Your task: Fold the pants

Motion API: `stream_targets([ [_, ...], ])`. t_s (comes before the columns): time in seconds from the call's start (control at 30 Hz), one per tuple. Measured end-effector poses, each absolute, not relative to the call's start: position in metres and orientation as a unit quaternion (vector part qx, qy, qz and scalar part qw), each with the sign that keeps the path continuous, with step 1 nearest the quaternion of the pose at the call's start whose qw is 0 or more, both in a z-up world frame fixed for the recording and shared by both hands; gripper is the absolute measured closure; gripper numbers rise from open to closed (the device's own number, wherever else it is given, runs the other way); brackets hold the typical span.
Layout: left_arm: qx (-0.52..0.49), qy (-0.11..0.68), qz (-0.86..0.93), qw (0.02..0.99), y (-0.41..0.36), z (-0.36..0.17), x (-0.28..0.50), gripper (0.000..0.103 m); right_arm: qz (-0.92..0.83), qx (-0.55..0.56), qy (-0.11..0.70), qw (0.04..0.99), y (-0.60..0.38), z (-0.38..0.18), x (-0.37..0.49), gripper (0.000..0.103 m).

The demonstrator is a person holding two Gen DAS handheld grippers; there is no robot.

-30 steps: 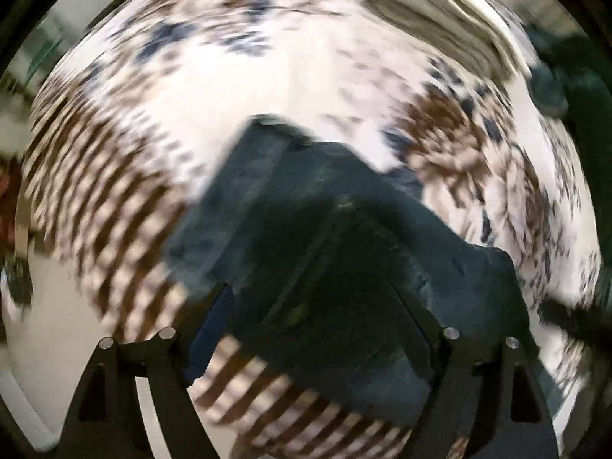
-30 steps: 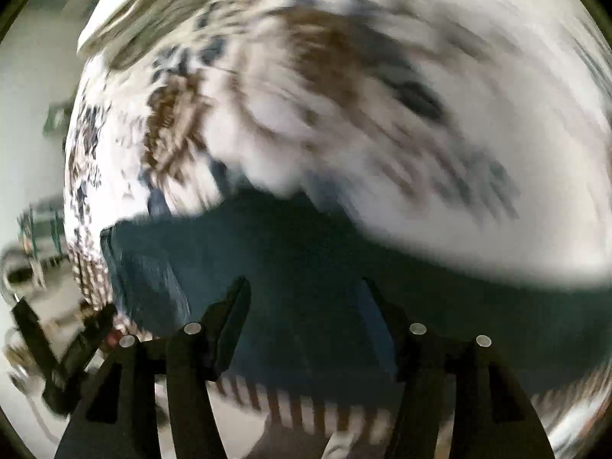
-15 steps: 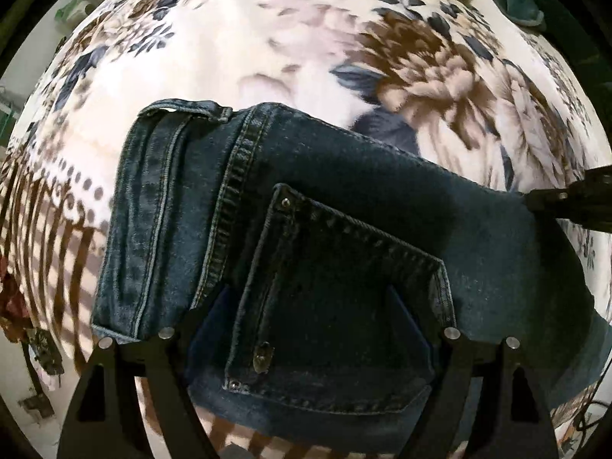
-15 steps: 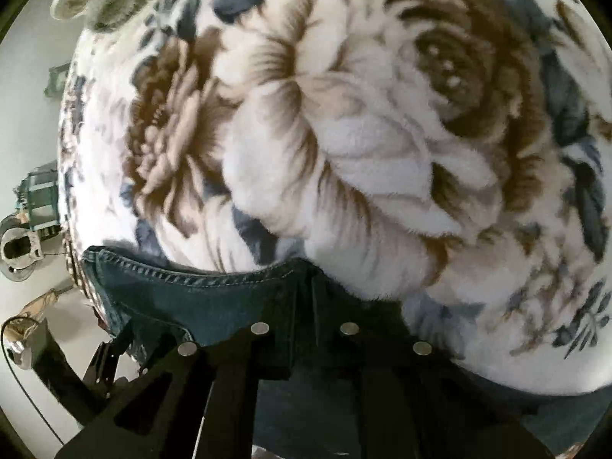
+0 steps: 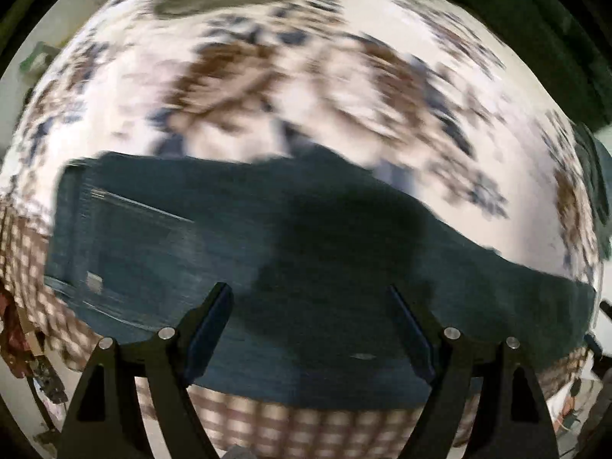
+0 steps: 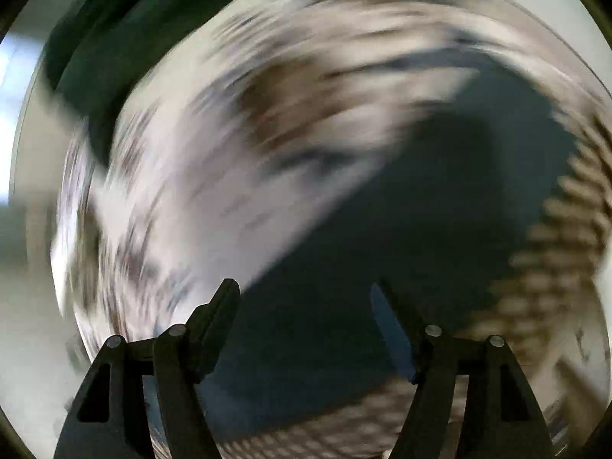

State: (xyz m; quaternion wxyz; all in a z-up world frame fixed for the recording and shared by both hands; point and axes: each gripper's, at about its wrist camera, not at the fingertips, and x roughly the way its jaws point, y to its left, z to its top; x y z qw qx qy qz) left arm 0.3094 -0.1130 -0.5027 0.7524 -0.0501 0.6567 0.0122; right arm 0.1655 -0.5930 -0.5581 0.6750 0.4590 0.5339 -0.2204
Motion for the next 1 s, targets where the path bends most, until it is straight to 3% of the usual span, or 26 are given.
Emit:
stream_targets([
  [0.13, -0.039, 0.670, -0.008, 0.741, -0.177, -0.518, 0.304, 0.022, -0.317, 0.468, 0.497, 0.659, -0.720, -0.573, 0.104, 0.030],
  [0.3, 0.008, 0.676, -0.027, 0.737, -0.230, -0.532, 0.305, 0.022, -0.315, 0.474, 0.509, 0.647, -0.798, -0.616, 0.104, 0.031],
  [0.37, 0.029, 0.677, -0.033, 0.735, -0.245, -0.536, 0.305, 0.022, -0.305, 0.464, 0.522, 0.648, -0.802, -0.630, 0.116, 0.054],
  [0.4, 0.037, 0.679, -0.038, 0.733, -0.252, -0.538, 0.305, 0.022, -0.308, 0.451, 0.530, 0.649, -0.801, -0.632, 0.119, 0.090],
  [0.63, 0.068, 0.669, -0.054, 0.739, -0.284, -0.534, 0.299, 0.022, -0.343, 0.354, 0.514, 0.703, -0.757, -0.589, 0.121, 0.092],
  [0.8, 0.063, 0.677, -0.055, 0.731, -0.283, -0.540, 0.291, 0.022, -0.350, 0.380, 0.501, 0.694, -0.755, -0.570, 0.094, 0.092],
  [0.87, 0.051, 0.686, -0.054, 0.724, -0.279, -0.549, 0.291, 0.022, -0.320, 0.416, 0.504, 0.686, -0.761, -0.586, 0.089, 0.086],
  [0.93, 0.037, 0.694, -0.054, 0.717, -0.274, -0.565, 0.293, 0.022, -0.309, 0.452, 0.512, 0.662, -0.773, -0.598, 0.076, 0.051],
  [1.0, 0.013, 0.699, -0.055, 0.713, -0.265, -0.583, 0.295, 0.020, -0.306, 0.493, 0.476, 0.661, -0.776, -0.602, 0.058, 0.051],
])
